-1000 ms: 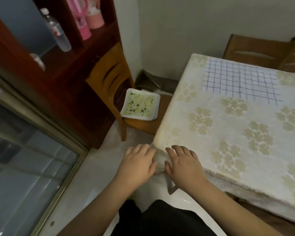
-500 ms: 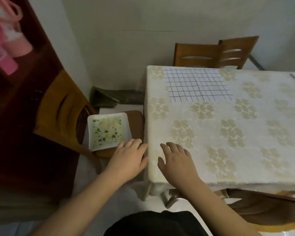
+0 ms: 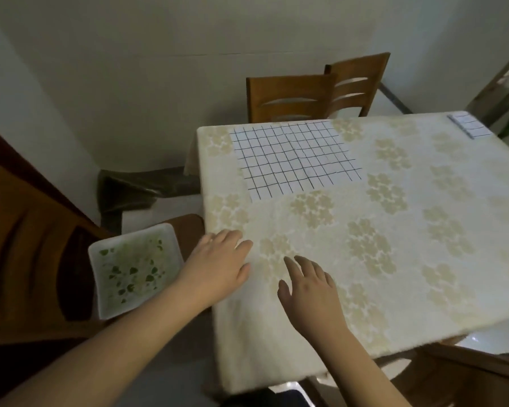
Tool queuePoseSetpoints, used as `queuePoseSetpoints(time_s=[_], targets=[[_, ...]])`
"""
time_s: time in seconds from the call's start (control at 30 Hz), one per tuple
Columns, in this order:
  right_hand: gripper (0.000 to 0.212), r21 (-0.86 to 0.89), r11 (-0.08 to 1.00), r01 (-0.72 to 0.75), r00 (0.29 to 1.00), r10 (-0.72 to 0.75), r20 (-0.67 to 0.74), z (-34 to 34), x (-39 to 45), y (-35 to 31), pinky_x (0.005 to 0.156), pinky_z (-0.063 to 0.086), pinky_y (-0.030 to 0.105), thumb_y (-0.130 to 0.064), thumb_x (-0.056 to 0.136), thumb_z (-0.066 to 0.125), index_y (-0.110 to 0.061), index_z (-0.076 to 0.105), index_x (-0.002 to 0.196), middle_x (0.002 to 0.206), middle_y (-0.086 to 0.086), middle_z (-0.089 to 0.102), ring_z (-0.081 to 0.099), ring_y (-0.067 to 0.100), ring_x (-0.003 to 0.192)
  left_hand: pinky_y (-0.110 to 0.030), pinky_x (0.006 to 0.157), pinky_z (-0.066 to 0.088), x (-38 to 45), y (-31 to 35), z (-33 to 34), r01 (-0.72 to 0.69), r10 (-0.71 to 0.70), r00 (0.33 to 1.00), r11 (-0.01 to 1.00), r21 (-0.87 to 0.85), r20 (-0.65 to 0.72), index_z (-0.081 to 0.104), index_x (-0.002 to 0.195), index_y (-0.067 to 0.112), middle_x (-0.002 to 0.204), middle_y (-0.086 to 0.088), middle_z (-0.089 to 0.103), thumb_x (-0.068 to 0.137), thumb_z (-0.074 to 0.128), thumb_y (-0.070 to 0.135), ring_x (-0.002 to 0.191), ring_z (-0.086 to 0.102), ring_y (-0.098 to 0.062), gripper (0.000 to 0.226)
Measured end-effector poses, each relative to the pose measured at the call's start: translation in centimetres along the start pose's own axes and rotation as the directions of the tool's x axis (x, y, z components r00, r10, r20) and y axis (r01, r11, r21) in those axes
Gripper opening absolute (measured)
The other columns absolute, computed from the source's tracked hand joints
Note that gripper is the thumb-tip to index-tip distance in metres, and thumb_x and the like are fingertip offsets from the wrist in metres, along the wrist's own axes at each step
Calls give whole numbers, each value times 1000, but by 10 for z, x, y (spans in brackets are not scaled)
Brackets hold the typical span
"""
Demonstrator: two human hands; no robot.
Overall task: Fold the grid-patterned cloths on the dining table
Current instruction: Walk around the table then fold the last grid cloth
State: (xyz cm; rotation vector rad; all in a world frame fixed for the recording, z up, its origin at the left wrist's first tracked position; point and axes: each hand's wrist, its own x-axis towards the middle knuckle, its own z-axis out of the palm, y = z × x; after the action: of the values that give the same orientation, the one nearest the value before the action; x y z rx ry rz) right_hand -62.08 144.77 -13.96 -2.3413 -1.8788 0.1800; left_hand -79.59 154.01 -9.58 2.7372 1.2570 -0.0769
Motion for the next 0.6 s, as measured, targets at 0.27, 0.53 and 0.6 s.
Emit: queuePoseSetpoints(time_s=[0.27, 0.53, 0.6], targets=[[52, 41, 997, 64, 995, -67, 73, 49, 134, 46, 91, 50, 45, -34, 82, 45, -9, 63, 124, 127, 13, 63, 61, 31, 115, -39, 84, 51, 95, -6, 38, 5, -7, 998, 999, 32, 62, 63, 115, 19, 115, -3, 63, 84, 47, 41, 104, 61, -22, 42], [58, -12, 996, 91, 954, -83, 289, 99, 221, 70, 119, 13, 47, -35, 99, 32, -17, 20, 153, 162, 8, 14, 13, 27, 148, -41, 112, 26, 161, -29, 75, 52, -48, 992, 998, -29, 119, 35, 146, 20, 151, -6, 37, 99, 37, 40, 139, 33, -24, 51], [59, -21, 998, 54, 940, -43, 338, 111, 236, 75, 119, 6, 49, -43, 100, 27, -22, 13, 154, 163, 4, 4, 6, 26, 149, -42, 111, 28, 172, -34, 79, 54, -50, 992, 998, -31, 115, 39, 144, 18, 149, -8, 40, 99, 39, 39, 137, 35, -25, 50]])
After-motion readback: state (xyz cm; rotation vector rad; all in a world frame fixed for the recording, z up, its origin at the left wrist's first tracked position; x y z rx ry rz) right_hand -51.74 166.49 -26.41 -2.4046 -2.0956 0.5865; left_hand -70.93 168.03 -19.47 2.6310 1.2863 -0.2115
